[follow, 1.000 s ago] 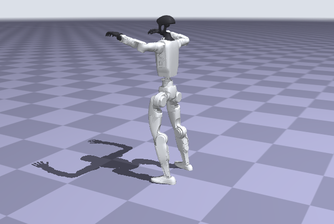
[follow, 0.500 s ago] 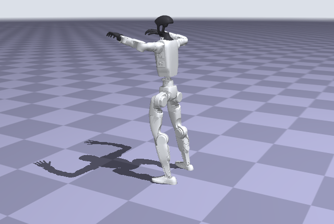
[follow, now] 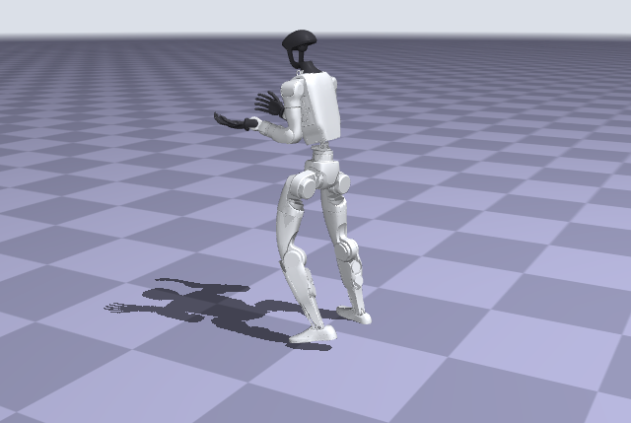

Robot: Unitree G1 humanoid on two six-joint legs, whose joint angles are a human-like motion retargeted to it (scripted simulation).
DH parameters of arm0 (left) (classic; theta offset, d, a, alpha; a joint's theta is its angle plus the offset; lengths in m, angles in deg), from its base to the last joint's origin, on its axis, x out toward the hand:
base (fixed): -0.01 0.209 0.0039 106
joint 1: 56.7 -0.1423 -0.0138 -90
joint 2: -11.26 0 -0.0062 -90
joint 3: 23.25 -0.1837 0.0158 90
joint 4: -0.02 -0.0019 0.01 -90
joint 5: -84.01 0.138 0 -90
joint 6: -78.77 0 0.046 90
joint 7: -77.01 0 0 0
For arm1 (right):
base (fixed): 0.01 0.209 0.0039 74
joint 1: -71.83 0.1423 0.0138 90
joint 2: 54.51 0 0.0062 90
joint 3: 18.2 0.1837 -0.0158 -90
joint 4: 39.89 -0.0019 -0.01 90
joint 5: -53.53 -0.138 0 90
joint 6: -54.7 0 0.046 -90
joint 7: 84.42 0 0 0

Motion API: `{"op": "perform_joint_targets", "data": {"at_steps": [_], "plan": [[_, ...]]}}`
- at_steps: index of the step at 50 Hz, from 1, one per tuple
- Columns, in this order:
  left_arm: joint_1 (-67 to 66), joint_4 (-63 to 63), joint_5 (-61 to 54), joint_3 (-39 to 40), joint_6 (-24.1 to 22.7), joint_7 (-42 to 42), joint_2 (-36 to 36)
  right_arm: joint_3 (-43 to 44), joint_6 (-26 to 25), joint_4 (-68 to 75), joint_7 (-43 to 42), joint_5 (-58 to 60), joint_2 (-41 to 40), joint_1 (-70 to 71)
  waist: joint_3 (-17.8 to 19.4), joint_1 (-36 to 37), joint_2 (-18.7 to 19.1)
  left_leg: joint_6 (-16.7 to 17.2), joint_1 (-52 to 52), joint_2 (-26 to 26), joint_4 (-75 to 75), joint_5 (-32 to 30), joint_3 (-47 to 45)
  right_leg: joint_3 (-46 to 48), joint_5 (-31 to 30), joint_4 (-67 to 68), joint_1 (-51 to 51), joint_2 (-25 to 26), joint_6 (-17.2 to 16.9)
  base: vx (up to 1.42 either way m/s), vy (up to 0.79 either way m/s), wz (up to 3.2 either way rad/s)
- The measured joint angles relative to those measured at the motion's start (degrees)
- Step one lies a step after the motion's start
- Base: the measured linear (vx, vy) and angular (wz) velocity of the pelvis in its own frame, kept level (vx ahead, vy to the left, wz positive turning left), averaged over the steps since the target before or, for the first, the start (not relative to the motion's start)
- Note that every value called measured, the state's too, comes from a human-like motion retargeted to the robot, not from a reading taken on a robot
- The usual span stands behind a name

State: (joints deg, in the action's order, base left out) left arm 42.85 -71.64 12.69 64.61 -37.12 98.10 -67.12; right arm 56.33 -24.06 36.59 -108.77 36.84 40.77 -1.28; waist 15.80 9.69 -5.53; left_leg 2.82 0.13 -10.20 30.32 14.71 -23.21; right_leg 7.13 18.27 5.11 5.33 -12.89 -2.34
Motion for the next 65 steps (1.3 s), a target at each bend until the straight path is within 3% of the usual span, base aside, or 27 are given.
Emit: {"op": "perform_joint_targets", "data": {"at_steps": [3,7,10,17,22,25,27,31,35,38,40,43,45,46,47,48,49,50,52,53,55,57,58,60,62,63,65], "plan": [[1.0,4.4,-19.9,-6.4,-2.0,-7.8,3.7,-4.8,1.2,-1.3,-1.7,-3.9,-6.7,4.3,3.5,1.5,-0.2,2.0,5.2,-1.5,10.6,-4.0,3.4,0.4,0.7,0.3,1.4,-0.6,0.8,0.05,-0.09,0.10],[3.5,8.7,-29.4,-12.1,-3.7,-11.7,6.7,-6.5,2.6,-3.4,-2.8,-7.3,-14.8,10.0,6.9,4.3,-0.7,3.4,9.4,-2.8,13.8,-2.9,4.6,1.7,1.6,0.7,2.4,-1.7,-0.5,0.09,-0.03,0.26],[5.1,11.2,-32.1,-13.9,-3.6,-13.6,8.1,-5.7,3.9,-5.1,-2.8,-9.3,-20.3,15.0,8.1,6.1,-1.0,2.9,9.4,-4.3,4.9,-0.1,2.0,3.3,2.0,0.7,2.5,-1.6,-1.4,0.14,0.03,0.38],[4.7,17.7,-39.6,-17.7,1.8,-21.6,8.3,-4.5,7.2,-15.9,1.5,-14.9,-26.8,22.5,8.3,9.5,-0.5,3.6,6.9,-1.6,-19.1,-5.5,2.9,8.1,3.0,2.2,2.8,0.9,0.9,0.22,0.12,0.54],[5.2,20.5,-41.5,-21.9,5.3,-24.8,8.4,-1.3,6.3,-23.2,8.3,-17.2,-27.9,25.1,10.6,9.4,2.2,3.0,5.4,-2.7,-19.6,-4.4,7.6,10.4,1.2,28.2,-5.6,-0.9,6.8,0.26,0.16,0.88],[5.4,21.2,-41.7,-23.3,6.1,-24.9,8.8,0.0,5.7,-25.6,10.1,-16.9,-27.6,26.2,10.9,8.6,3.2,2.6,5.9,-2.0,-20.0,-4.0,10.8,7.0,-3.6,47.0,-15.6,-2.6,6.3,0.27,0.10,1.09],[3.9,21.6,-41.7,-22.0,9.6,-25.0,8.1,1.2,6.4,-28.1,9.9,-23.6,-26.5,25.1,10.2,7.4,4.9,3.1,5.5,-2.1,-20.8,-4.6,13.4,5.5,-4.6,52.0,-19.2,-2.0,5.6,0.28,0.03,1.22],[2.8,23.0,-41.7,-21.9,10.5,-24.8,8.0,2.3,5.9,-30.2,10.4,-21.5,-22.4,24.8,10.9,5.8,8.2,2.2,5.4,-1.7,-20.3,-3.6,17.2,9.2,-2.3,48.3,-21.2,-5.4,4.1,0.28,-0.03,1.07],[6.4,23.1,-41.1,-18.6,8.7,-23.8,1.9,3.8,5.2,-31.6,8.8,-15.4,-15.1,22.8,12.2,4.7,11.3,1.2,5.1,0.3,-16.4,-0.5,18.5,15.4,-2.0,30.2,-19.1,-10.8,2.6,0.32,-0.09,0.57],[10.1,23.2,-28.7,-15.4,4.3,-19.3,-4.6,5.0,3.7,-31.8,9.6,-10.8,-12.3,17.3,12.4,3.2,12.3,0.2,4.7,2.4,-11.3,2.8,16.7,12.2,-8.1,14.3,-18.1,-11.3,-0.7,0.36,-0.16,-0.19],[15.3,21.7,-13.7,-9.9,3.1,-12.1,-10.7,5.2,3.0,-31.3,10.1,-8.7,-12.7,12.7,12.1,1.8,13.0,-0.1,3.8,2.2,-7.6,4.5,13.5,7.3,-9.7,11.4,-18.9,-10.4,-0.6,0.37,-0.18,-0.95],[31.4,14.0,26.4,-5.0,6.5,4.9,-26.1,2.8,3.6,-29.8,11.4,-8.9,-14.0,5.0,10.6,-3.5,13.9,0.2,1.6,0.0,-4.6,4.7,8.2,3.1,-7.0,16.1,-20.9,-8.7,1.8,0.35,-0.18,-1.13],[51.5,0.9,56.6,-12.2,15.8,16.5,-40.5,-3.1,3.2,-27.9,12.4,-7.7,-14.3,3.4,11.7,-10.8,12.9,1.0,0.4,-1.3,-3.8,3.8,7.0,2.9,-5.5,18.5,-21.1,-7.8,3.0,0.32,-0.19,-0.60],[63.6,-12.1,66.2,-21.8,22.0,18.7,-42.8,-3.2,4.1,-27.7,12.3,-10.0,-12.3,0.5,9.2,-13.8,13.6,1.0,1.4,-1.8,-2.7,3.7,7.7,4.0,-5.0,18.8,-21.4,-7.7,2.3,0.33,-0.18,-0.14],[75.4,-25.8,74.4,-31.8,27.7,19.1,-44.5,-3.5,3.8,-27.1,10.8,-6.8,-9.9,-1.0,7.4,-16.8,14.1,1.1,2.3,-2.4,-1.5,3.5,8.3,4.8,-4.6,18.9,-21.5,-7.4,1.7,0.34,-0.16,0.02],[86.6,-40.8,79.6,-42.7,32.4,16.0,-45.1,-3.9,1.4,-25.6,6.2,7.6,-6.6,0.1,7.2,-20.0,14.2,1.0,3.0,-3.0,-0.3,3.0,8.8,5.3,-4.5,18.5,-21.3,-6.9,1.3,0.34,-0.16,-0.15],[92.8,-51.8,83.7,-50.4,35.3,10.3,-45.2,-5.0,1.8,-26.1,7.7,2.8,-5.7,-1.1,6.4,-22.5,14.8,0.6,3.9,-3.7,1.3,2.5,9.1,5.5,-4.5,17.6,-21.1,-6.3,1.1,0.34,-0.16,-0.34],[96.5,-60.7,87.3,-56.5,37.3,3.2,-44.9,-6.3,3.7,-27.6,12.2,-11.7,-6.0,-3.5,5.4,-24.6,15.7,0.0,5.0,-4.4,3.1,1.9,9.2,5.5,-4.6,16.5,-20.9,-5.5,1.0,0.35,-0.15,-0.89],[93.3,-54.8,86.5,-55.7,37.4,4.1,-52.3,-6.4,2.6,-29.0,13.9,-10.5,-4.5,-5.1,6.0,-24.5,16.1,-1.3,4.2,-5.0,5.6,-0.7,5.9,1.6,-5.8,13.0,-20.4,-3.7,0.9,0.35,-0.13,-1.94],[88.3,-45.6,84.2,-50.3,36.5,9.5,-58.0,-6.7,2.1,-29.8,14.6,-8.7,-4.6,-5.3,7.6,-23.0,15.7,-1.6,2.5,-5.1,6.3,-2.4,2.9,-1.7,-6.7,10.9,-19.9,-2.7,0.9,0.35,-0.09,-2.98],[70.5,-27.7,82.0,-31.1,32.8,15.6,-65.2,-7.1,2.0,-30.8,15.5,-5.8,-6.0,-7.5,10.1,-18.4,14.2,-1.7,-1.9,-4.0,6.9,-6.6,-3.6,-9.4,-8.9,6.5,-18.7,-1.3,0.3,0.35,-0.05,-3.47],[61.3,-25.7,80.4,-20.2,30.5,12.3,-65.8,-7.1,2.0,-30.0,15.2,-4.8,-6.6,-9.2,11.4,-15.6,12.9,-1.1,-4.0,-2.0,8.4,-10.1,-6.4,-15.3,-10.5,2.8,-17.2,-1.2,-1.0,0.33,0.01,-2.79],[61.4,-30.5,80.6,-20.1,31.5,9.5,-66.1,-7.6,1.8,-29.0,14.6,-5.0,-5.8,-9.6,11.6,-16.1,12.8,-0.7,-3.8,-1.2,9.7,-10.9,-5.9,-16.9,-10.9,1.4,-16.3,-1.5,-1.5,0.29,0.05,-1.61],[77.8,-55.1,84.3,-37.4,34.1,5.1,-63.6,-8.9,2.3,-26.1,11.9,-5.0,-3.5,-8.3,11.5,-19.3,12.9,0.3,-0.8,-0.4,13.4,-9.8,-1.8,-17.0,-11.1,-0.5,-14.6,-2.3,-2.2,0.26,0.08,-0.35],[91.3,-83.6,85.8,-53.6,34.0,2.3,-55.0,-10.0,3.9,-24.0,8.2,-4.5,-2.5,-9.0,8.8,-24.2,13.1,0.6,4.2,-1.0,16.1,-6.3,2.2,-14.4,-10.3,-0.6,-14.3,-2.6,-2.5,0.24,0.10,0.66],[94.1,-91.8,84.0,-55.4,33.0,0.9,-52.9,-10.3,4.4,-23.5,7.4,-4.8,-2.0,-9.3,8.7,-26.9,13.2,0.8,5.7,-1.9,16.4,-4.5,2.8,-13.1,-9.7,-0.2,-14.1,-2.5,-2.7,0.23,0.10,0.57],[96.2,-91.7,75.4,-54.4,30.1,4.2,-54.4,-8.6,5.4,-23.1,7.8,-8.7,-1.5,-11.9,9.4,-30.4,13.3,0.6,7.0,-4.6,14.9,-1.0,0.6,-12.1,-8.7,0.6,-14.0,-1.9,-3.4,0.23,0.11,0.02]]}}
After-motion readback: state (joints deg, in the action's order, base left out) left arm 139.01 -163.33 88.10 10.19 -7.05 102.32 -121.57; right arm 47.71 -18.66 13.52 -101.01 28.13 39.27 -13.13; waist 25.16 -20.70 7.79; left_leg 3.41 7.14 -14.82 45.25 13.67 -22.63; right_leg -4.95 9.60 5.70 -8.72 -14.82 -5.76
